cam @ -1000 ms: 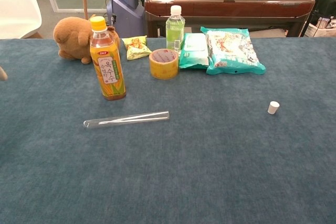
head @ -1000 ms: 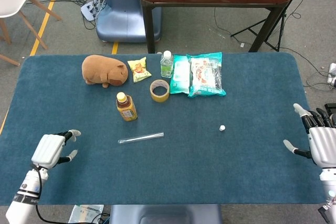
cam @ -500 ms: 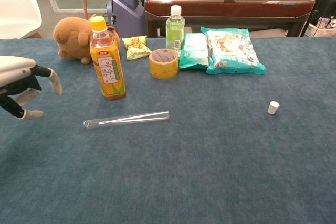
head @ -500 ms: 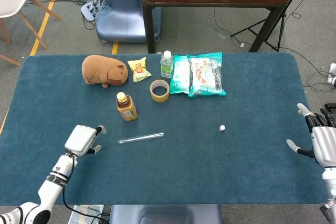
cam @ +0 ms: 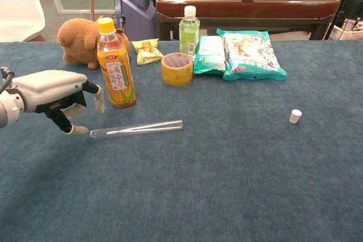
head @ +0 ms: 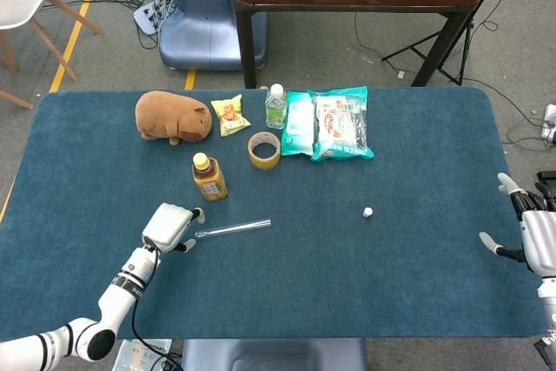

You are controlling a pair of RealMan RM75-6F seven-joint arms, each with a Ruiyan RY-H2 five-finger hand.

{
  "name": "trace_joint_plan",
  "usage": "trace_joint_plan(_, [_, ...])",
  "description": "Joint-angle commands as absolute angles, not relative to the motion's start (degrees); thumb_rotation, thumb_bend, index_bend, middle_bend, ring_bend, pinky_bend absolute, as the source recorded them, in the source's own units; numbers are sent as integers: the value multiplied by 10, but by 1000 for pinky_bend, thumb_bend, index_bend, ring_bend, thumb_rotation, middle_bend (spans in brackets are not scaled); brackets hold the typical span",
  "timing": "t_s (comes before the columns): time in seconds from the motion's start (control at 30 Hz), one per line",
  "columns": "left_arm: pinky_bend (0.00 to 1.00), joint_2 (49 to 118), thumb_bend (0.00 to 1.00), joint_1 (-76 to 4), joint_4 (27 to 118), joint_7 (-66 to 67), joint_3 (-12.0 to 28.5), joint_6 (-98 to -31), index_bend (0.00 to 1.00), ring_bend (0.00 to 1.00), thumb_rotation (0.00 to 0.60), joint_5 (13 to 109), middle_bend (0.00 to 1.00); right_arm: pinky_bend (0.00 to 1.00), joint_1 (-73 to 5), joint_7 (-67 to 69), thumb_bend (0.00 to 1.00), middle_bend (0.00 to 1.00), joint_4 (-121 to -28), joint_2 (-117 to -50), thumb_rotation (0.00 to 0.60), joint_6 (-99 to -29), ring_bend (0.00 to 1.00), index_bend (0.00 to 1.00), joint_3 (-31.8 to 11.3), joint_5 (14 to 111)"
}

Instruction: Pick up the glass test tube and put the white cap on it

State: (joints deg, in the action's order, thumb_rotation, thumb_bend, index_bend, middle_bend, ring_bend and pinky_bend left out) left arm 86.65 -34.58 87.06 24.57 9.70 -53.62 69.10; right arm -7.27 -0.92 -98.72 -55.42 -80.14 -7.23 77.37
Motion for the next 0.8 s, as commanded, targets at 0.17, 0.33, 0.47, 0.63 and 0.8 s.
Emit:
trace_joint_plan(0.17, [1000,896,222,-376,854,277,104,-516,432,921,600,641,881,74,-70,-2,187,253,-982,-553,600,-801,256,75,-72,771])
trace_joint_plan(0.33, [1000,915,222,-390,838,290,105,-515,446,925,600,614,884,74,-68,2,188,256,-979,-553,600,-803,265,75,-72,770])
trace_joint_plan(0.47, [1000,927,222,-402,827,303,103,-511,450,929,600,593,889,74,-66,7,187,262,-976,-552,600,-802,275,75,-71,770])
trace_joint_plan(0.63, [1000,934,222,-414,821,320,98,-508,451,932,600,570,891,74,-63,13,187,267,-973,-551,600,-802,283,75,-71,768])
trace_joint_plan(0.8, [1000,938,222,-423,815,333,93,-507,454,933,575,545,893,74,-62,18,187,272,-970,-551,600,-801,292,75,-70,767])
